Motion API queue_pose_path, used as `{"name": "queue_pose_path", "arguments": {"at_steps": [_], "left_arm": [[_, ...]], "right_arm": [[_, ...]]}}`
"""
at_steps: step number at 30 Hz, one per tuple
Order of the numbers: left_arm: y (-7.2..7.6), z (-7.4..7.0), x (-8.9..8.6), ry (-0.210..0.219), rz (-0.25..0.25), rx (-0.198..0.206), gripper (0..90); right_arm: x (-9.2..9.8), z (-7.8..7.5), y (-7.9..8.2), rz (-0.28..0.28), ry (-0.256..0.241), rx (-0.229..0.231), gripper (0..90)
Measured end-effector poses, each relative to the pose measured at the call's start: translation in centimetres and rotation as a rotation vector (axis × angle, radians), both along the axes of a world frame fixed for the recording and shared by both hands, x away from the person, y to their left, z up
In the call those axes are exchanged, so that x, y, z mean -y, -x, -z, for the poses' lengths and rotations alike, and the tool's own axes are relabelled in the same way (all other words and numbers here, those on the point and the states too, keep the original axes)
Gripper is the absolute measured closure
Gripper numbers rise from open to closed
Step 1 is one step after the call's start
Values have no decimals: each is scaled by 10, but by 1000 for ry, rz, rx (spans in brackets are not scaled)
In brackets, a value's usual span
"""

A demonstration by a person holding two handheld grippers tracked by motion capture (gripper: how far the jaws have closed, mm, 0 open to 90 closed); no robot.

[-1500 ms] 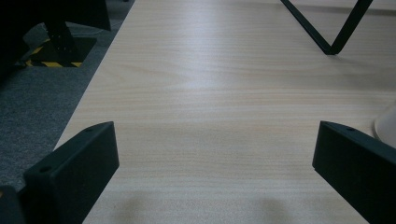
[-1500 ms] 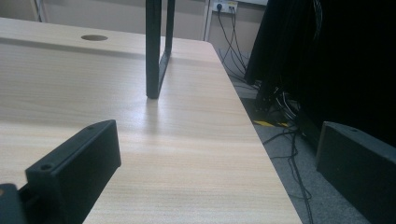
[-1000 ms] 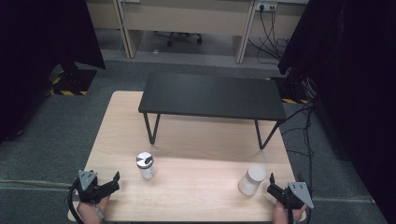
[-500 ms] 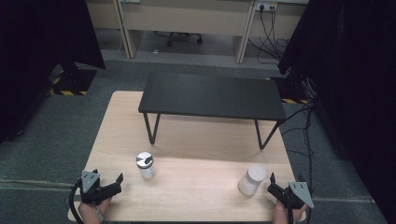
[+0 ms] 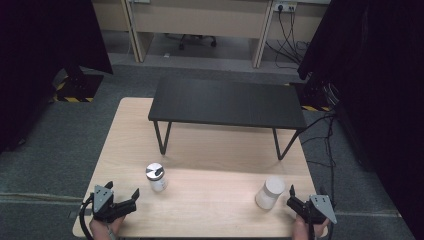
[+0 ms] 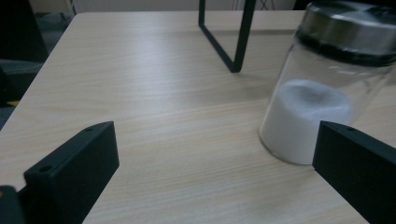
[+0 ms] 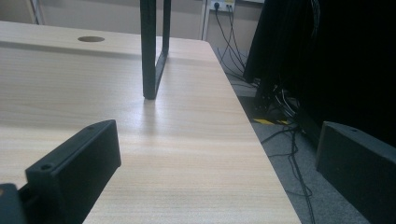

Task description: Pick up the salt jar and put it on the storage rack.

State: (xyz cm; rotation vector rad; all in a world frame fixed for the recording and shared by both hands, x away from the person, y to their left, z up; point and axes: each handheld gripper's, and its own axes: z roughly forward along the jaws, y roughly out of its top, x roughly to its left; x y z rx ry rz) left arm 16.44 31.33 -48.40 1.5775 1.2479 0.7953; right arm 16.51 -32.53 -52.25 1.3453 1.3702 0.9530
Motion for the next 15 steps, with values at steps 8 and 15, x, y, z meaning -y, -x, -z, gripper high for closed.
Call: {"name": "queue_pose_path", "arguments": {"at_steps": [8, 15], "left_arm": [[-5, -6, 9, -5, 37, 16, 0], [-14, -9, 18, -7, 77, 15, 0]], "right_arm": [[1, 0, 0, -2, -5, 3, 3], [1, 1, 1, -5, -5, 5, 3]]}}
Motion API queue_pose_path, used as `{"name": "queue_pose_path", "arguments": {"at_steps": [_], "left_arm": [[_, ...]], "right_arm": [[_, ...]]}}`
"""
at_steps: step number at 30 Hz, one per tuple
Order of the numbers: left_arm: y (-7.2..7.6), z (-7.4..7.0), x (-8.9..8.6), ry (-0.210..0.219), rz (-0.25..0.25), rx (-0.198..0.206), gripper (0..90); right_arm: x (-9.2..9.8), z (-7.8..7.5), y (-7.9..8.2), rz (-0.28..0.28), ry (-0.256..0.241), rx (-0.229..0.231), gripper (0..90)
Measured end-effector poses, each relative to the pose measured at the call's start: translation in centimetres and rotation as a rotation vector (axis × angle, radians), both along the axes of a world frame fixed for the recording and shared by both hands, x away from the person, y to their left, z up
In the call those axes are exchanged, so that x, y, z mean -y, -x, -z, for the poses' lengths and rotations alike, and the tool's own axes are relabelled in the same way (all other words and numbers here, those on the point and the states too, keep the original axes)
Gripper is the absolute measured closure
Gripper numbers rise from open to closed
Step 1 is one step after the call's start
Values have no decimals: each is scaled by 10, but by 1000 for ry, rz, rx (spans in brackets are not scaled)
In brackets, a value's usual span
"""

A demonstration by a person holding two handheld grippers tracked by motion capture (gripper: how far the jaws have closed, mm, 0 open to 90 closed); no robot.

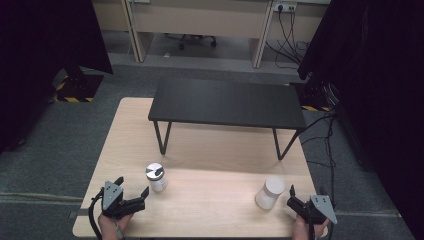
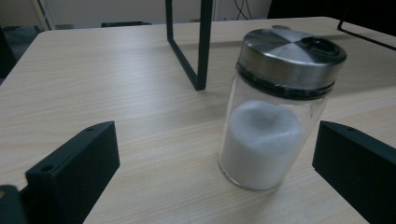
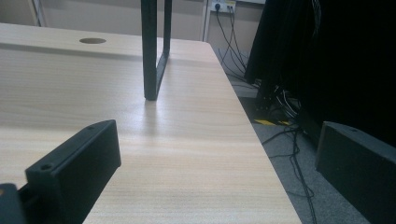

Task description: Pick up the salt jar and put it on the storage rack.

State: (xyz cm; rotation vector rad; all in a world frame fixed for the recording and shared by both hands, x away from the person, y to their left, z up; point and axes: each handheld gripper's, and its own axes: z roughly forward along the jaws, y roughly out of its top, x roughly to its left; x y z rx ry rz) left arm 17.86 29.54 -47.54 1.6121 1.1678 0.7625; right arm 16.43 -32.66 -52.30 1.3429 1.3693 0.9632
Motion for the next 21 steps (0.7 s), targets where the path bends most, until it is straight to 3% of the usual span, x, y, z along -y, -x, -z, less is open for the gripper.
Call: {"name": "queue_pose_path", "arguments": {"at_steps": [21], "left_arm": [[-25, -1, 23, -11, 74, -26, 0]], "right_arm": [[0, 1, 1, -4, 6, 9, 3]]}}
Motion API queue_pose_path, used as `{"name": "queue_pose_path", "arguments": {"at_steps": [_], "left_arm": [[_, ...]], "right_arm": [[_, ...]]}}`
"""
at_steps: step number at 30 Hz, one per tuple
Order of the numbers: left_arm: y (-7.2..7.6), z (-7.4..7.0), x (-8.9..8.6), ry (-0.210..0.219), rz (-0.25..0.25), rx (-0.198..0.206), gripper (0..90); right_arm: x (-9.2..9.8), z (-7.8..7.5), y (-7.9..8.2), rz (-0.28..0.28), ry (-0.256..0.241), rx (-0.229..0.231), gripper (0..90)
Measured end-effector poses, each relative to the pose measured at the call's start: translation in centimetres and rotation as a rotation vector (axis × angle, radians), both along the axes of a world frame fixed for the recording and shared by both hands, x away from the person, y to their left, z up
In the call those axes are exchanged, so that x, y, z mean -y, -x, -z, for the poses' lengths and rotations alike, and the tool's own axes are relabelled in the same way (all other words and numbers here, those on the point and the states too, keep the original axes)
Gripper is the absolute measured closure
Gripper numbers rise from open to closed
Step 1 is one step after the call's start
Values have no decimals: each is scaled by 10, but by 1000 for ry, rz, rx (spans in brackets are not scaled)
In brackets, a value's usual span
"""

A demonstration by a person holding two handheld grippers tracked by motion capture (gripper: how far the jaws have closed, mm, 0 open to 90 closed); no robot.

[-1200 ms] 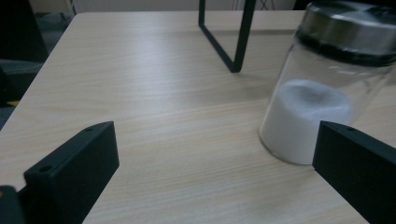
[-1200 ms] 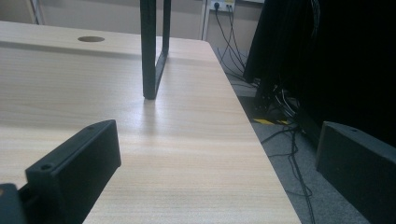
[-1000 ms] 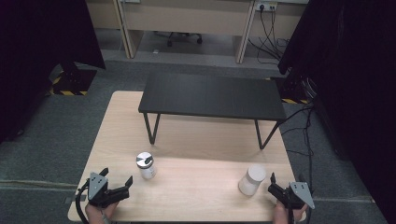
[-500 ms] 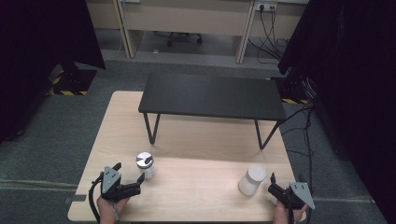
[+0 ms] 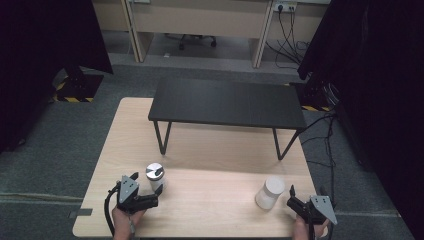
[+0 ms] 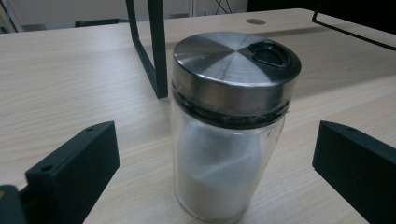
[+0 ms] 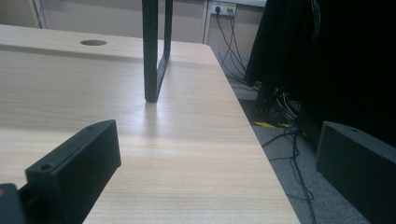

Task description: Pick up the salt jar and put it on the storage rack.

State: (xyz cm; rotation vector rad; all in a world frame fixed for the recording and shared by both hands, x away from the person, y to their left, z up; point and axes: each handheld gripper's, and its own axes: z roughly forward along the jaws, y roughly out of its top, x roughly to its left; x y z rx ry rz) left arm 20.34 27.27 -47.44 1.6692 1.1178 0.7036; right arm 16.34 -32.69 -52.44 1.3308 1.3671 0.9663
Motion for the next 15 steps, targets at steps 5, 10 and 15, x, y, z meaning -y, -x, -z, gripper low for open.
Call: {"name": "queue_pose_path", "arguments": {"at_steps": [5, 10, 15], "left_arm": [[-7, 1, 5, 4, 7, -5, 0], [-13, 2, 10, 4, 8, -13, 0], [-19, 2, 15, 5, -15, -26, 0]], "right_arm": [[0, -1, 0, -3, -1, -4, 3], [0, -1, -1, -4, 1, -9, 4], [0, -1, -1, -1, -3, -9, 3]]}}
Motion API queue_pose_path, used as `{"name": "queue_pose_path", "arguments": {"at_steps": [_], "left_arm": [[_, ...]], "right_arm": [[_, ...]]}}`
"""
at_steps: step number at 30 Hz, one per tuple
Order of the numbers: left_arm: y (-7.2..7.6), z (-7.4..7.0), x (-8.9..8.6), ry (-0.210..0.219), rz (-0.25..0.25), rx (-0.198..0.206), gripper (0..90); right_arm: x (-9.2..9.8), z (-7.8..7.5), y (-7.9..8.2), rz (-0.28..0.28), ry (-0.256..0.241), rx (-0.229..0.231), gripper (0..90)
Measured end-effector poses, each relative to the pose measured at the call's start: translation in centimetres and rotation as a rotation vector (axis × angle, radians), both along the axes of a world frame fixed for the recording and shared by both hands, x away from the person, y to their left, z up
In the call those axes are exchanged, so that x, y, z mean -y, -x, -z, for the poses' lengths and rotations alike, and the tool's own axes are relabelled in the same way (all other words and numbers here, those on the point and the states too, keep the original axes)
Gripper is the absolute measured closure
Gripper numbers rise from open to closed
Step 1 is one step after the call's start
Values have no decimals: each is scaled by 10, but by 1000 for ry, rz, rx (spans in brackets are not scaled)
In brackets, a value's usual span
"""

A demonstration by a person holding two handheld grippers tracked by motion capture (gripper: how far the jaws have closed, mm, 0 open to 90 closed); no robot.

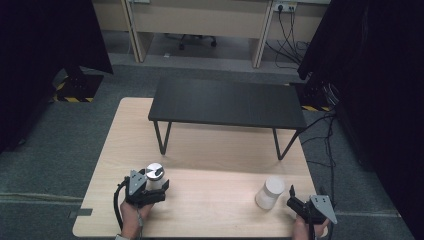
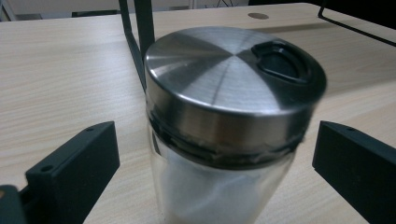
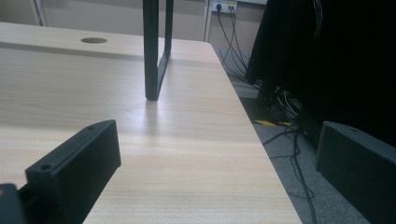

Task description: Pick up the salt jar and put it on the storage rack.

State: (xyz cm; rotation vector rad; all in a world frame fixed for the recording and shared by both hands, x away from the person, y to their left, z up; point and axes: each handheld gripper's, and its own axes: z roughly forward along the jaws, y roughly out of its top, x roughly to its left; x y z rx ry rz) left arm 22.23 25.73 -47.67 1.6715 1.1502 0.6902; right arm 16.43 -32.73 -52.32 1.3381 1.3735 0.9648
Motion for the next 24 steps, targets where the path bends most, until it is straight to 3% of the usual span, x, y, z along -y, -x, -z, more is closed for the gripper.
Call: {"name": "queue_pose_path", "arguments": {"at_steps": [11, 17, 24], "left_arm": [[-6, -3, 12, -52, -5, -26, 10], [-5, -3, 9, -27, -14, -53, 81], [-3, -4, 12, -57, -17, -52, 216]], "right_arm": [[1, 1, 1, -3, 0, 6, 4], [1, 1, 1, -7, 2, 6, 4], [1, 1, 1, -7, 1, 6, 4]]}}
